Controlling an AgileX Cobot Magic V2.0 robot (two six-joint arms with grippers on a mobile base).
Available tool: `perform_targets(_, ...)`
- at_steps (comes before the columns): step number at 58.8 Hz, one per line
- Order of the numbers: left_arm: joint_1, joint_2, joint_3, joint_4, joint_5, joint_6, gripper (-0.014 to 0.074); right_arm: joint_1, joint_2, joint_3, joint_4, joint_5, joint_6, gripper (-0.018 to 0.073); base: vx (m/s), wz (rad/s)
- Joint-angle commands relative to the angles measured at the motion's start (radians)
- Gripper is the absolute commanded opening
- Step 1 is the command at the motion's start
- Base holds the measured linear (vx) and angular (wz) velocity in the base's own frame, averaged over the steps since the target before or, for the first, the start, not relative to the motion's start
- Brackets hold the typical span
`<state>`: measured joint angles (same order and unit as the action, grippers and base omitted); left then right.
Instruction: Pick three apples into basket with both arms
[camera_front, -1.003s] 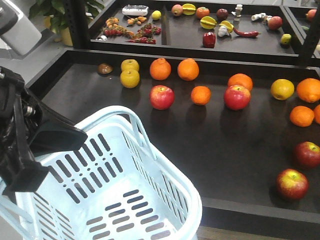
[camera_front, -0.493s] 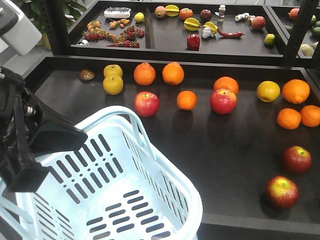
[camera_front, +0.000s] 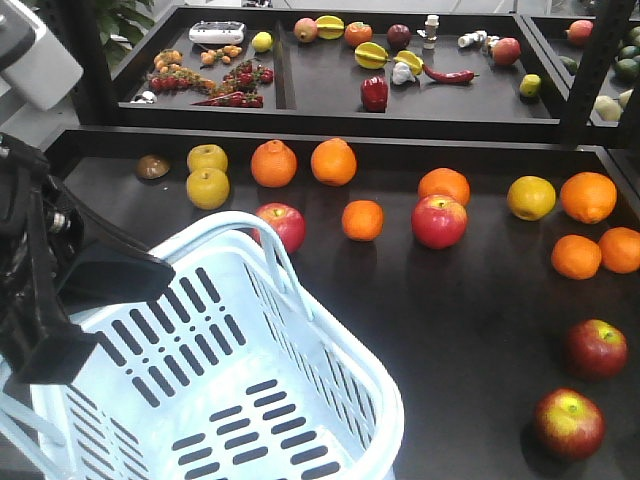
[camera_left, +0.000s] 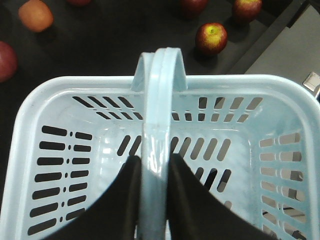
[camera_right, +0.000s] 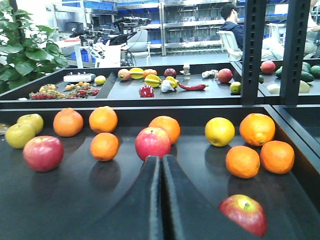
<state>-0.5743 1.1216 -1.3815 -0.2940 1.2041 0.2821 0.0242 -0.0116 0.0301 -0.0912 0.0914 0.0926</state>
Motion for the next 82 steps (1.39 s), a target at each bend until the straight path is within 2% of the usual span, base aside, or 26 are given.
perform_targets(1, -0.005, -0.021, -0.027, -0.032, -0.063, -0.01, -0.0006, -0.005, -0.011, 0.011, -0.005, -0.074, -0.007, -0.0008, 0.13, -0.08)
perform_targets(82, -0.005, -0.021, -0.027, -0.032, -0.063, -0.01, -0.0006, -0.005, -0.011, 0.011, -0.005, -0.075, -0.007, -0.0008, 0.07, -0.08)
